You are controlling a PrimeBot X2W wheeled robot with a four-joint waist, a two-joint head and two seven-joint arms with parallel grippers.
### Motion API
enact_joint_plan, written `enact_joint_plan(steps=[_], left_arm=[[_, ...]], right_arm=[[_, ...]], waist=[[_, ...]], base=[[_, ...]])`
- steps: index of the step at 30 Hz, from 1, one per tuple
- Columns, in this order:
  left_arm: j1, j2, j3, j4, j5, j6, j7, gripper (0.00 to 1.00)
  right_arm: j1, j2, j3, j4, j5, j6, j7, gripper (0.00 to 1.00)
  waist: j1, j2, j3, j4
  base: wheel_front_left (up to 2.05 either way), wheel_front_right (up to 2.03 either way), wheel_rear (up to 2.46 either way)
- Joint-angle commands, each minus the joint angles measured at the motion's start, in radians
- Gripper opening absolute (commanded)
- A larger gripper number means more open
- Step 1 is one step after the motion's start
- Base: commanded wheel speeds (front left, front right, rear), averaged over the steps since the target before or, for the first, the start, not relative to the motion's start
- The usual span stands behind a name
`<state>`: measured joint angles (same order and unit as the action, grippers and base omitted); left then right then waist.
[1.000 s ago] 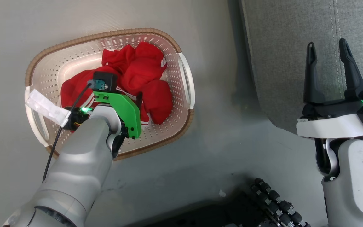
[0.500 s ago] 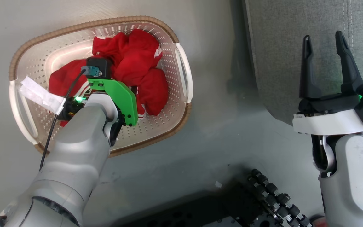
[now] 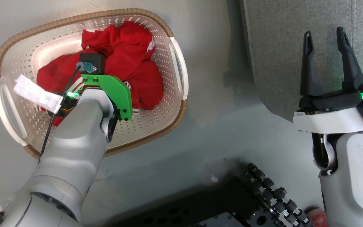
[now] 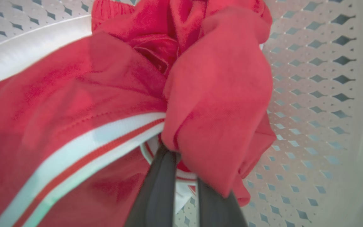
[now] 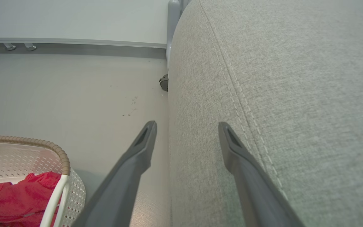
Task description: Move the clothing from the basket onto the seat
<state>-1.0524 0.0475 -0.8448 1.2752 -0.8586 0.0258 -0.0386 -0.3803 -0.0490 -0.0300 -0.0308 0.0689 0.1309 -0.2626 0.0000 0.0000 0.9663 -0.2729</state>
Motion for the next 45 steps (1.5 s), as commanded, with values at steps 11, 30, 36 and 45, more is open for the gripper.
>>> enact_joint_plan(steps=[11, 30, 36, 45], left_arm=[[0.042, 0.005, -0.053, -0.006, 0.041, -0.026, -0.148, 0.00], [0.305, 0.012, 0.042, -0.231, -0.024, -0.026, -0.228, 0.00], [0.404, 0.029, 0.111, -0.368, 0.024, 0.009, -0.227, 0.00], [0.518, 0.036, 0.121, -0.531, 0.089, 0.050, -0.227, 0.00]], right_arm=[[0.009, -0.003, -0.012, 0.037, 0.017, 0.000, -0.003, 1.00], [0.223, -0.003, 0.002, 0.119, 0.021, 0.000, -0.003, 1.00], [0.312, -0.004, 0.045, 0.146, 0.048, 0.000, -0.003, 1.00], [0.437, -0.003, 0.143, 0.169, 0.031, 0.000, -0.003, 1.00]], waist=[[0.0000, 0.0000, -0.139, 0.067], [0.0000, 0.0000, -0.640, 0.228], [0.0000, 0.0000, -0.782, 0.229], [0.0000, 0.0000, -0.951, 0.212]], base=[[0.00, 0.00, 0.00], [0.00, 0.00, 0.00], [0.00, 0.00, 0.00], [0.00, 0.00, 0.00]])
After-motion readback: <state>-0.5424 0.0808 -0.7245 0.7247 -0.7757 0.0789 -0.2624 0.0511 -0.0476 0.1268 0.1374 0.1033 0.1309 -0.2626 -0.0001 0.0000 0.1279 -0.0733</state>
